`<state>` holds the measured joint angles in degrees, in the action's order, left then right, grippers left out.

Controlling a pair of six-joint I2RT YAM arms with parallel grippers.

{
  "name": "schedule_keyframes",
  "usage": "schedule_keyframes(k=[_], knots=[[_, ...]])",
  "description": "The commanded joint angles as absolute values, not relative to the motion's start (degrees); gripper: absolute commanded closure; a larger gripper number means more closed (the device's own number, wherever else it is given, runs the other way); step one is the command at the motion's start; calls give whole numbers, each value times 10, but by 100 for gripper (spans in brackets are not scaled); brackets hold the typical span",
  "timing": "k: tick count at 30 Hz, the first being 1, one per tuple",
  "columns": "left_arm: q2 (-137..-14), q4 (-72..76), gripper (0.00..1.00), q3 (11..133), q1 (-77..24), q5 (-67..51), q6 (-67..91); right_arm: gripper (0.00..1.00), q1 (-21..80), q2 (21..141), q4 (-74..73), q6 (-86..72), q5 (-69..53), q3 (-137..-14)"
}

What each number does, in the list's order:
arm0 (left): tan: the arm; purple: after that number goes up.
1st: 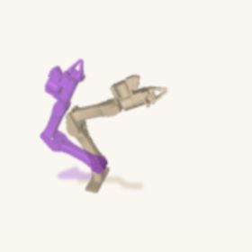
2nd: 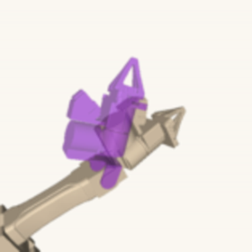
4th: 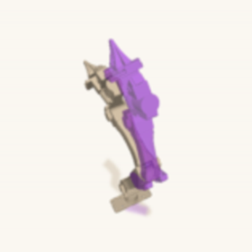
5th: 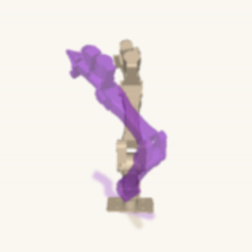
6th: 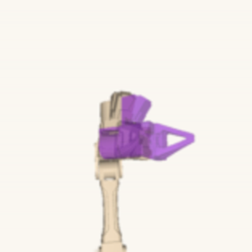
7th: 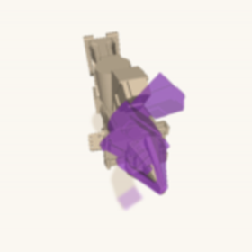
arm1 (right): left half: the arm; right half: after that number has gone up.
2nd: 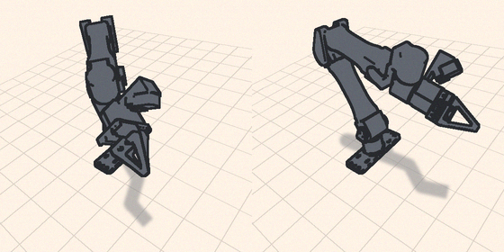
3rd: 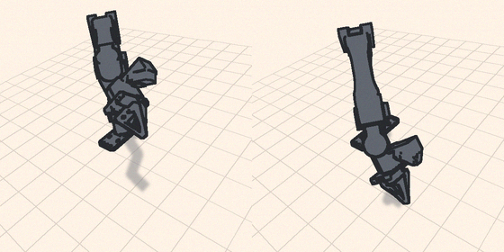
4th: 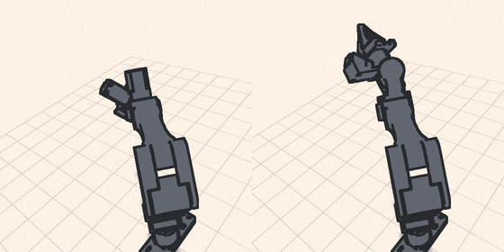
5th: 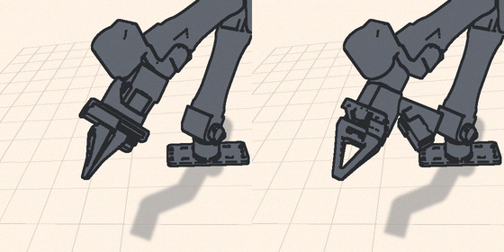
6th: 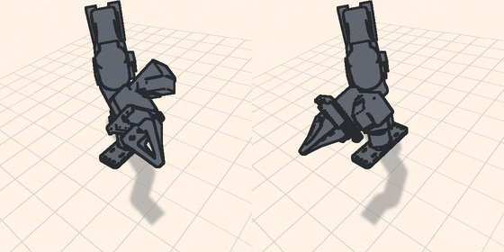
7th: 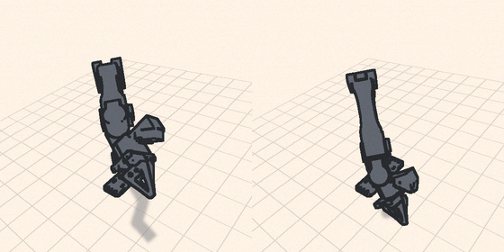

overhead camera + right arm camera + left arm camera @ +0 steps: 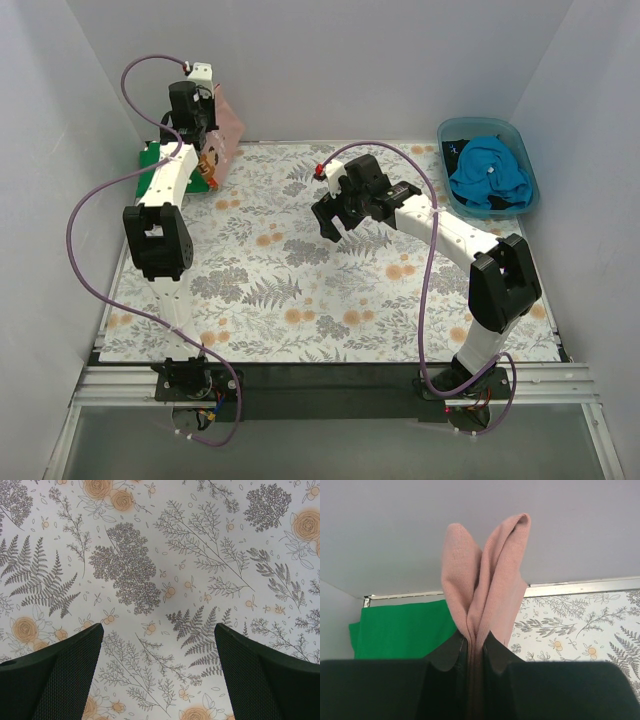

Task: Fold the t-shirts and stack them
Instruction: Neatly place the folded tshirt to the corner

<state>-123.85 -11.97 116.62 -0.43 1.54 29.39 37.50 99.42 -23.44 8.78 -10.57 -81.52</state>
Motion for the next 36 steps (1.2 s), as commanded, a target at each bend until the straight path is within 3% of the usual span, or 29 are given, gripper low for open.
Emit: schedule_keyframes(k=[1,36], knots=[[-1173,-105,100,1187,-3,9,281,2,372,988,-217,86,-114,-816],[-1162,-105,100,1151,54,-34,286,2,372,1015,-221,78,-118,-825]])
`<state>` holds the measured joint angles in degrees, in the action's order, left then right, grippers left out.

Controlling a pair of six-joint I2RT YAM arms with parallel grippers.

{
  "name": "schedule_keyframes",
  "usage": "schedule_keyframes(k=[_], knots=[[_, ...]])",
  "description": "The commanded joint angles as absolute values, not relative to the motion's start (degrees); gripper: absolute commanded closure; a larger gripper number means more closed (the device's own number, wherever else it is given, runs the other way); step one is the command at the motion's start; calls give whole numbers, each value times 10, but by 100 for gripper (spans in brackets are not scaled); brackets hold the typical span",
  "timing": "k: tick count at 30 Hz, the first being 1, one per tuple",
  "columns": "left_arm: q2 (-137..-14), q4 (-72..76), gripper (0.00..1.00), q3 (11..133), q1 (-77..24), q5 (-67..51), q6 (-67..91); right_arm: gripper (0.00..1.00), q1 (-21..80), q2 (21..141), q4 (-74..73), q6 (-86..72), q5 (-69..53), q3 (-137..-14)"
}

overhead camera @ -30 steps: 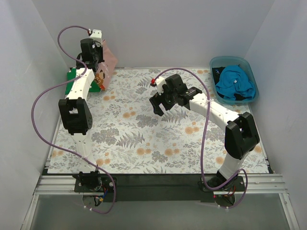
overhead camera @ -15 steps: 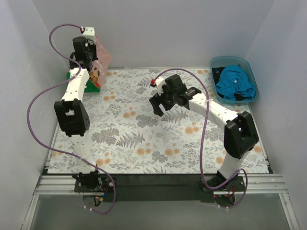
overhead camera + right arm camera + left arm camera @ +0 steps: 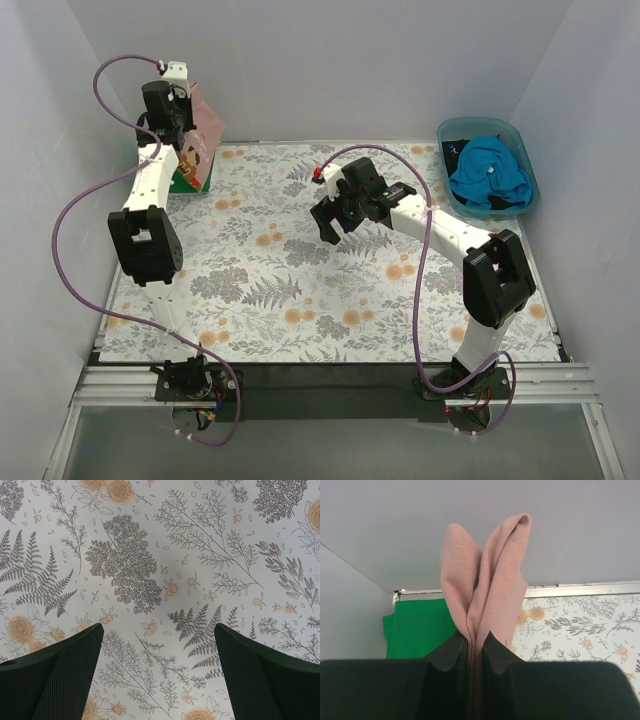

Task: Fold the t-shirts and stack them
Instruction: Neatly place the folded tshirt to the corner

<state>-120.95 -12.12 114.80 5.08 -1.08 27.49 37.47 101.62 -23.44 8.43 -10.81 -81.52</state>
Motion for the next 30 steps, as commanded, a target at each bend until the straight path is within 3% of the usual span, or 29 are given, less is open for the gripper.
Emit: schedule_keyframes(k=[1,10,30], knots=[[-1160,-108,100,1153,54,-45,290,2,372,1017,-221,78,-119,-825],[-1154,-157,100,1211,47,-76,331,2,372,1015,-221,77,-120,-825],[-1194,-141,100,1193,45,-60,328,2,372,1023,-222,76,-112,-825]])
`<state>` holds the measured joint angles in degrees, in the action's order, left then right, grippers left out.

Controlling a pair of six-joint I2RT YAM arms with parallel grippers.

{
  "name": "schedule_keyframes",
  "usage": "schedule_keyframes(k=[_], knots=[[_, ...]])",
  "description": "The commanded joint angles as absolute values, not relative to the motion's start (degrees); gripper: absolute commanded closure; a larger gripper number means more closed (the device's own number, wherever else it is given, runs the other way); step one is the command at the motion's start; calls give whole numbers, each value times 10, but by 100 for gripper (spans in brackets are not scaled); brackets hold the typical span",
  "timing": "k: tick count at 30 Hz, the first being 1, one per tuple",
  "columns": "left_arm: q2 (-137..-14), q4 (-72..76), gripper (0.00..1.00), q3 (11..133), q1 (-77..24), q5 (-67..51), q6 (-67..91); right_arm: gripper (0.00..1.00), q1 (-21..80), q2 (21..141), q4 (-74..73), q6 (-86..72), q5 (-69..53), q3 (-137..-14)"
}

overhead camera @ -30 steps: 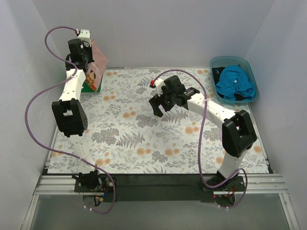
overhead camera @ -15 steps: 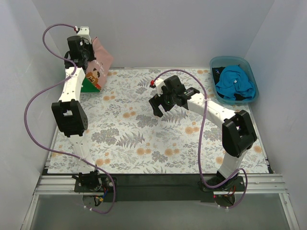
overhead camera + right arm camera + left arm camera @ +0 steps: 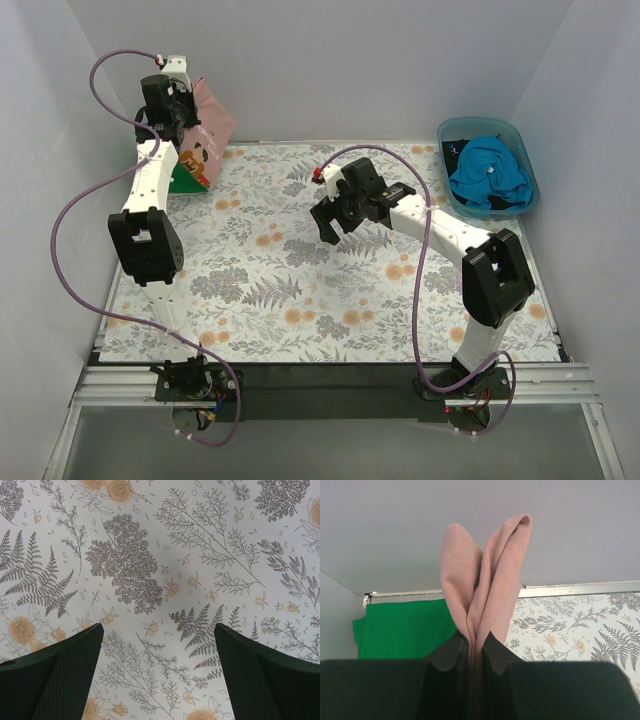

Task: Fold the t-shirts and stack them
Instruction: Neatly place the folded tshirt to the corner

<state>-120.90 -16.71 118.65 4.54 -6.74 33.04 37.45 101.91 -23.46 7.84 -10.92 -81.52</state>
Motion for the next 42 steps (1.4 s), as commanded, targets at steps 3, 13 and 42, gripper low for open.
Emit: schedule_keyframes(k=[3,13,42], knots=[[-1196,-137,100,1192,45,-61,328,2,372,1024,-222,76,-112,-825],[-1208,-139,100,1192,45,-55,329,2,371,1021,-222,75,-108,-821],[-1279,-134,100,1245,78,-7,276,2,372,1025,-222,72,-113,-823]])
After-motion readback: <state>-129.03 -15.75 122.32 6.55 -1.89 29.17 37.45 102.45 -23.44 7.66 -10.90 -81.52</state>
